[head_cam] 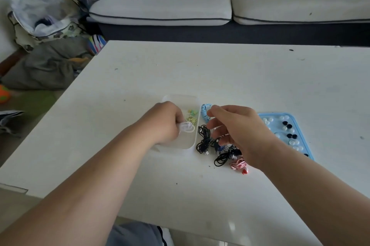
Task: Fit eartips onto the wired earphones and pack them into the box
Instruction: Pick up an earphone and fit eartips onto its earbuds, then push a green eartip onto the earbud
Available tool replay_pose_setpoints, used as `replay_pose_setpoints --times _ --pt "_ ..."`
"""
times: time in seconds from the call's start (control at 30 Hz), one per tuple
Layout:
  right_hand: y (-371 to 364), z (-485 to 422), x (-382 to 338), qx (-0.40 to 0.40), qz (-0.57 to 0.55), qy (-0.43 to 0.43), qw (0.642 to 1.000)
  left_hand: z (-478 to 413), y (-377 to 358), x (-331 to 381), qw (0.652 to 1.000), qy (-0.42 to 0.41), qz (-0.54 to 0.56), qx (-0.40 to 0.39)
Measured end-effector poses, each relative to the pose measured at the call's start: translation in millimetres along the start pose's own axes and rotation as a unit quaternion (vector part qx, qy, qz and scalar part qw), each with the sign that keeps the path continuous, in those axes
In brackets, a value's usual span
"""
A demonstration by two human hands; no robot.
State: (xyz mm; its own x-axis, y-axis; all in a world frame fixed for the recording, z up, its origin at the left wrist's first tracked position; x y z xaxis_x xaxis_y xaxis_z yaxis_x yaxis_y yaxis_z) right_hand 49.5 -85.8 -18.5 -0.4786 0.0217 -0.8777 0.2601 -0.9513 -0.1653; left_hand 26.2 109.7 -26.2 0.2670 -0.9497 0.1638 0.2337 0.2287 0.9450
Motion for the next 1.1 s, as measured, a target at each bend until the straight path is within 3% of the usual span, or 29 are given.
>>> replay_pose_setpoints --times 0.1,0.23,0.47,0.57,0.73,0.9,1.1 --pt "5 0 0 0.003 -0.001 0.003 1.0 -12 -21 4 0.997 -0.002 -0.056 -0.048" --pt "14 0 -2 0.015 -0.011 0.012 1.0 -22 -26 11 0.995 0.006 -0.092 -0.039" --pt "59 6 -18 0.067 -0.013 0.062 0.996 -14 7 47 0.992 -0.015 -0.091 0.087" --pt "79 9 -20 0.088 0.014 0.071 0.993 -5 16 80 0.986 -0.088 -0.051 0.134" --pt "92 11 -8 0.066 0.133 0.052 0.988 -7 0 120 0.981 -0.152 -0.066 0.103" --pt "92 16 5 0.023 0.208 0.028 0.977 -23 -31 120 0.984 -0.138 -0.105 0.028" --pt "92 16 -1 0.012 0.227 0.034 0.973 -28 -30 115 0.989 -0.12 -0.08 0.044"
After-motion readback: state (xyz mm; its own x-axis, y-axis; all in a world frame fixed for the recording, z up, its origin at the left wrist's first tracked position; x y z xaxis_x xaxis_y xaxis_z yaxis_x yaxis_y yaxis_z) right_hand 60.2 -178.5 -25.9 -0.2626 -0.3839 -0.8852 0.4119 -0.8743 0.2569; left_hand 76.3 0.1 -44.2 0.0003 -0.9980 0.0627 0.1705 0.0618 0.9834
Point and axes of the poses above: each hand's wrist, its own z-axis away from the middle knuckle, its own y-axis out of the back of the hand, x = y × z, the point moved 6 cm from there along -z, towards the middle knuckle, and after that the axes turned 12 degrees about -z, right-handed, at the moved point
